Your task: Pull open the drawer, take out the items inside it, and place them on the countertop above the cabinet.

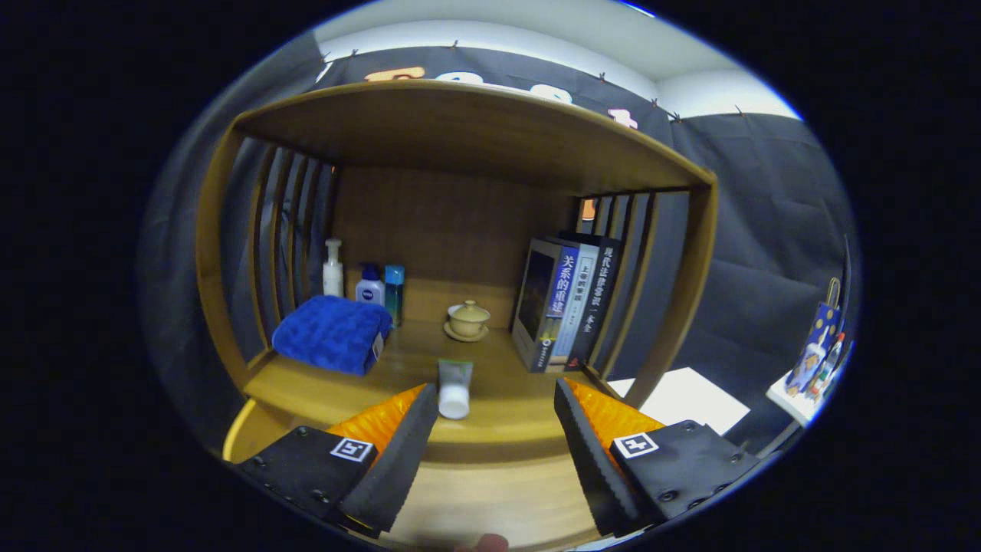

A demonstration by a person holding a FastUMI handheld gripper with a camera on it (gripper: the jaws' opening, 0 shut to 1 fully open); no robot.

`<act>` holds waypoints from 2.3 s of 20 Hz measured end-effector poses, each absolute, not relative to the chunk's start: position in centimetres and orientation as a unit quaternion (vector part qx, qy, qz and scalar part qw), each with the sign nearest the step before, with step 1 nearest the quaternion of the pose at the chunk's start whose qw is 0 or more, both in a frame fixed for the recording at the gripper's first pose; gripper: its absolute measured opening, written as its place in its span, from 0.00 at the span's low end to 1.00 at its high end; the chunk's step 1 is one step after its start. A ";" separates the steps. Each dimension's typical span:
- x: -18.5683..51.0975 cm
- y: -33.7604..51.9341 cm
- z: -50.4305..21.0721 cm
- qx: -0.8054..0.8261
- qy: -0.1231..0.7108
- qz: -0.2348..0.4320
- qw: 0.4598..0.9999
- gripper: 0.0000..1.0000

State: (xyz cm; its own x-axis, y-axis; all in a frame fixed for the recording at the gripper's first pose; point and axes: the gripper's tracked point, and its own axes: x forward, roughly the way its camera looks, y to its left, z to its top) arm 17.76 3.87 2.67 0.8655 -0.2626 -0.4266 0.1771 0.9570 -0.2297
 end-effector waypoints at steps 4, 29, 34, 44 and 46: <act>14.7 5.3 1.4 -0.070 0.206 -0.097 0.971 0.98; -3.0 8.9 -12.0 -0.012 0.176 -0.079 0.981 0.99; -1.8 9.6 -12.7 -0.019 0.170 -0.063 0.983 0.98; 0.3 8.5 -13.3 0.006 0.182 -0.047 0.982 0.96; 1.4 8.5 -13.3 -0.002 0.179 -0.041 0.983 0.96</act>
